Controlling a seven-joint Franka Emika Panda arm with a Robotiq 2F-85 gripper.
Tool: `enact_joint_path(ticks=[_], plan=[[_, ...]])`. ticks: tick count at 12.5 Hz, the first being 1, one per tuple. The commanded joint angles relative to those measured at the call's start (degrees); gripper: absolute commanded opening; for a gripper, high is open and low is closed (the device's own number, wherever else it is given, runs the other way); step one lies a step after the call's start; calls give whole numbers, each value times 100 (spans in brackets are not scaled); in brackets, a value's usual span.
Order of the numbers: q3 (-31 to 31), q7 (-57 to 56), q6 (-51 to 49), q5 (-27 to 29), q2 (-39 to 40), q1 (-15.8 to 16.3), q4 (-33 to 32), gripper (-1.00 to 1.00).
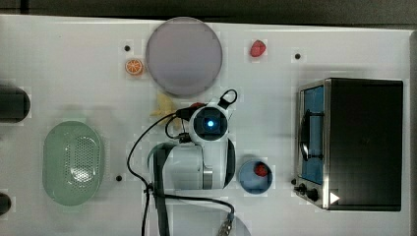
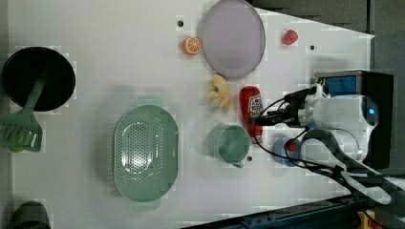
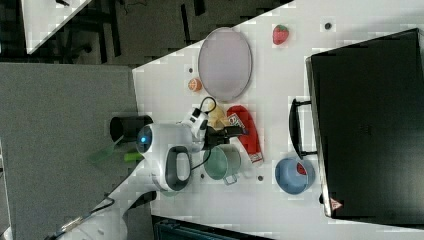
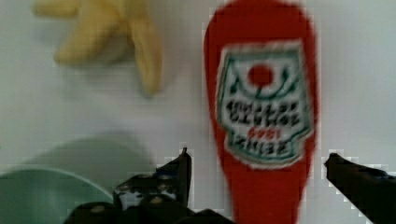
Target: Pick Ketchup from the table and place it in strainer.
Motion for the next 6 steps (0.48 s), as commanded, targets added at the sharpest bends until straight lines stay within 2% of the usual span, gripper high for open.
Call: enact_joint_path(ticks=[1,3,4,6], plan=[[-40,-194,479,-15,121,-32,-76,100],[-57,-194,725,-15,302,-32,-75,100],[-74,-190,774,-15,365,-32,-78,92],[-83,-192,770,-14,383,-32,-90,42]])
